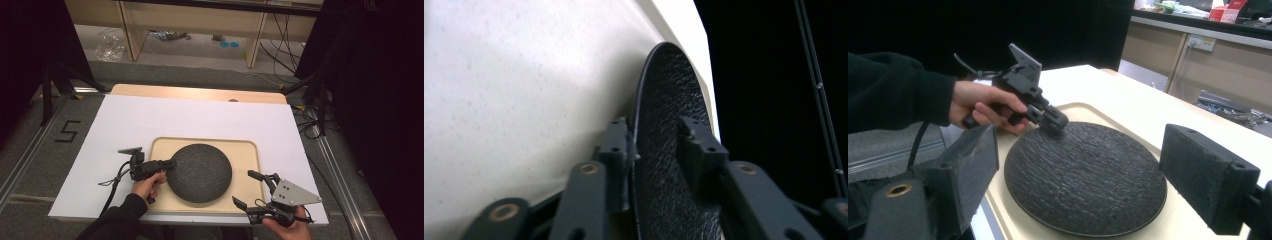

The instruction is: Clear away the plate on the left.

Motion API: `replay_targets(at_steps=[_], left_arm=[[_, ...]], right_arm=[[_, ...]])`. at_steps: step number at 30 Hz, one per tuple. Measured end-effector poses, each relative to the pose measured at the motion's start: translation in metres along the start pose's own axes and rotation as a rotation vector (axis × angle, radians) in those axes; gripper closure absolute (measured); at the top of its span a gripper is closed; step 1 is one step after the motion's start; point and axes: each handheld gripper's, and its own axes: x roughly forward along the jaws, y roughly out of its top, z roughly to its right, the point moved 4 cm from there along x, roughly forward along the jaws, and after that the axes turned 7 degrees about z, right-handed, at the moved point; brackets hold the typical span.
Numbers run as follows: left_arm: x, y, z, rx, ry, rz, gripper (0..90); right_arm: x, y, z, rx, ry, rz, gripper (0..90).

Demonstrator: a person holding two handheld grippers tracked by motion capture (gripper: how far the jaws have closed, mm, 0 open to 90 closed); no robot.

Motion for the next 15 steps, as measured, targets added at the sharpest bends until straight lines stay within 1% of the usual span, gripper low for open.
replay_targets(at_steps=[2,3,4,5,6,7,8,9,11,12,13,15], left_arm=[[-0.004,0.004,0.001,0.038,0.021,0.013,58.8],[-0.006,0.007,0.000,0.079,0.016,0.024,56.6],[-0.008,0.008,0.000,0.089,0.025,0.039,53.7],[-0.009,0.010,0.000,0.083,0.033,0.035,50.1],[-0.011,0.011,0.000,0.068,0.024,0.025,49.1],[-0.013,0.012,0.001,0.078,0.017,0.024,47.2],[-0.014,0.013,0.002,0.075,0.027,0.038,45.5],[-0.015,0.014,0.003,0.068,0.026,0.046,44.6],[-0.017,0.015,0.005,0.073,0.006,0.026,41.6],[-0.018,0.014,0.008,0.082,-0.001,0.022,41.4],[-0.018,0.014,0.012,0.070,0.012,0.028,40.9],[-0.019,0.015,0.017,0.103,-0.002,0.018,38.2]], right_arm=[[0.000,0.001,0.000,-0.002,0.000,0.004,17.1],[0.000,0.000,0.000,0.000,0.000,0.002,17.1],[0.000,0.000,0.000,-0.001,0.001,0.000,17.1],[-0.001,0.000,0.000,-0.002,0.009,-0.009,17.1],[0.000,0.000,0.000,0.001,-0.001,0.004,17.1],[0.000,0.001,0.000,0.001,0.001,0.003,17.1],[0.000,0.000,0.000,0.001,0.002,0.002,17.1],[0.000,0.000,0.000,-0.002,0.011,-0.007,17.1],[0.000,0.000,0.000,-0.004,0.016,-0.003,17.1],[0.001,0.000,0.000,-0.003,0.006,0.004,17.1],[0.000,0.000,0.000,-0.004,0.011,-0.002,17.1],[0.000,0.000,-0.001,-0.005,0.018,-0.003,17.1]])
